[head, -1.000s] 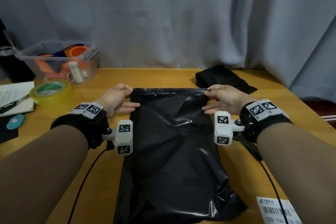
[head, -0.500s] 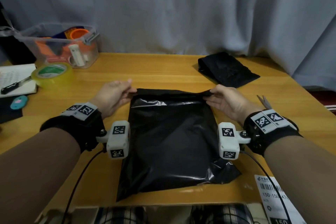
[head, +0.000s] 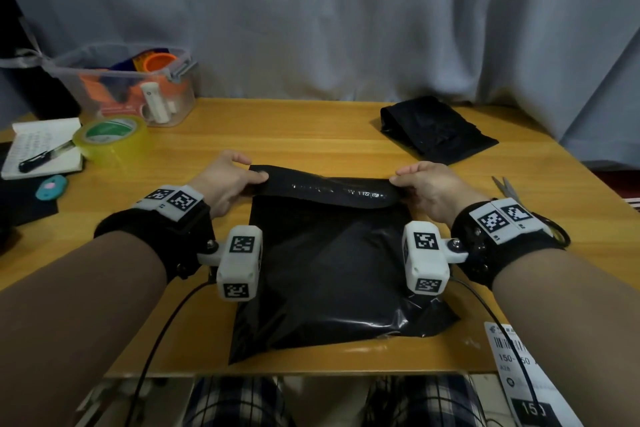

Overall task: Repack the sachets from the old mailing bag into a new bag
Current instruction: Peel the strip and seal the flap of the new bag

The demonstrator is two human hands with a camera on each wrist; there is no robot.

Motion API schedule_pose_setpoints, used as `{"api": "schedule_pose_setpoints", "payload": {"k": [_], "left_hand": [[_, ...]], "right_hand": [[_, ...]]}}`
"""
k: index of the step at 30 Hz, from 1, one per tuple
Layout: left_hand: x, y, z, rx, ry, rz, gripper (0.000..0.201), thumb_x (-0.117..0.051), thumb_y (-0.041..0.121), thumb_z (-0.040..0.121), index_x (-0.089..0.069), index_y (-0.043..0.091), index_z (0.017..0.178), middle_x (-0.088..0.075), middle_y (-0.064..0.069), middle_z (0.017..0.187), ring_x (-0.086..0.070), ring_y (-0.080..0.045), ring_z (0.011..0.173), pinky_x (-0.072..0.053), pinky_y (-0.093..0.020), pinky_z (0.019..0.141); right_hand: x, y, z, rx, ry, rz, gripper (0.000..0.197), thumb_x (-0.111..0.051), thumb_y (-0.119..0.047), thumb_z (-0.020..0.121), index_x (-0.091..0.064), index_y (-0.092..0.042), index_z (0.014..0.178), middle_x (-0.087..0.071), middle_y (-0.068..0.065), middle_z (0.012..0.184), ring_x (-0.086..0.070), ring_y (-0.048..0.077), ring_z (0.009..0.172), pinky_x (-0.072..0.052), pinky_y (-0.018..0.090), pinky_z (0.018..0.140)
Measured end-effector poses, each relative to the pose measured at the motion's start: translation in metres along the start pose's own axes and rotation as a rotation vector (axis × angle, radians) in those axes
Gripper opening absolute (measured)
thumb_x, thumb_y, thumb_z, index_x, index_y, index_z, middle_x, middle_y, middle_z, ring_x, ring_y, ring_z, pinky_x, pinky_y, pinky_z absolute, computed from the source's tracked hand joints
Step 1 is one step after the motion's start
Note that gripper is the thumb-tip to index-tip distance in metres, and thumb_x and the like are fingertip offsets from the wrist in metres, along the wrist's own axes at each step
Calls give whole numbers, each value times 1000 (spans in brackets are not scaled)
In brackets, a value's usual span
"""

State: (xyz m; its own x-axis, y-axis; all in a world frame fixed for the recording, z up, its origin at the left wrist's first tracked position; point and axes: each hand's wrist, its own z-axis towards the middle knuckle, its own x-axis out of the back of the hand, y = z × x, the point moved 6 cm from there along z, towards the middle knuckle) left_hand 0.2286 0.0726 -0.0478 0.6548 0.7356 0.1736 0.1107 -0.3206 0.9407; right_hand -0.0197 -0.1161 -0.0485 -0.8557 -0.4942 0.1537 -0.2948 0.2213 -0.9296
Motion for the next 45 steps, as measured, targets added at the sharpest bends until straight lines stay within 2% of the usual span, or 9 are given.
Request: {"api": "schedule_pose_setpoints", "payload": {"k": [4, 9, 11, 18, 23, 29, 33, 41, 45], "left_hand": [[9, 5, -2, -60, 42, 83, 30, -74, 7, 77, -51, 23, 83, -61, -18, 104, -62, -34, 98, -51, -48, 93], [8, 7, -6, -2, -51, 80, 25, -66, -2, 83, -48, 17, 83, -56, -9, 83, -58, -19, 67, -52, -19, 43], [6, 6, -10, 48, -98, 65, 25, -62, -5, 85, -47, 15, 85, -56, -9, 83, -59, -17, 67, -50, -17, 40], [3, 1, -18, 115, -186, 34, 23, -54, -11, 87, -47, 10, 84, -54, -9, 83, -58, -15, 74, -52, -16, 44], [0, 2, -16, 49, -207, 12, 16, -52, -5, 90, -60, 9, 89, -61, -8, 88, -60, -13, 79, -54, -12, 53], [-5, 1, -17, 16, -259, 131, 23, -59, 3, 88, -66, 14, 107, -66, -6, 104, -63, -16, 90, -55, -26, 78], [-6, 7, -18, -62, -235, 303, 30, -64, 11, 86, -66, 20, 115, -60, -1, 122, -49, -15, 115, -33, -25, 95], [-14, 13, -19, -142, -198, 352, 33, -63, 9, 87, -62, 16, 120, -56, 1, 116, -50, -11, 105, -34, -19, 87], [-17, 16, -20, -175, -173, 341, 31, -61, 9, 89, -61, 13, 120, -55, 1, 112, -52, -3, 91, -37, -10, 76]], "right_hand": [[-6, -3, -2, -13, -68, 38, 19, -60, 5, 84, -65, -7, 98, -63, 12, 99, -60, 22, 92, -52, 29, 77], [-7, -9, -6, -7, -34, 130, 30, -50, 9, 88, -64, 1, 114, -57, 13, 106, -54, 23, 92, -46, 22, 66], [-7, -7, -4, -22, -16, 162, 30, -48, 9, 89, -65, 1, 112, -57, 14, 106, -53, 21, 83, -45, 21, 63], [-6, -2, -4, -10, -10, 238, 35, -47, 10, 88, -65, -3, 115, -60, 8, 95, -53, 17, 77, -44, 21, 60], [-9, -3, -11, -19, -160, 214, 40, -59, 7, 84, -59, -7, 121, -60, 8, 97, -56, 19, 84, -47, 25, 65], [-5, 0, -9, -19, -170, 121, 44, -49, 12, 87, -55, -7, 127, -52, 9, 89, -50, 18, 76, -45, 23, 61], [-6, 3, -7, 17, -155, 87, 43, -48, 13, 89, -56, -6, 127, -53, 9, 103, -52, 16, 81, -47, 22, 65], [-8, 8, -6, 73, -130, -2, 41, -54, 7, 89, -53, -3, 129, -53, 0, 100, -56, 11, 84, -53, 21, 70], [-10, 9, -5, 80, -125, 57, 41, -54, 7, 89, -54, -4, 129, -51, 5, 109, -54, 11, 81, -53, 15, 60]]}}
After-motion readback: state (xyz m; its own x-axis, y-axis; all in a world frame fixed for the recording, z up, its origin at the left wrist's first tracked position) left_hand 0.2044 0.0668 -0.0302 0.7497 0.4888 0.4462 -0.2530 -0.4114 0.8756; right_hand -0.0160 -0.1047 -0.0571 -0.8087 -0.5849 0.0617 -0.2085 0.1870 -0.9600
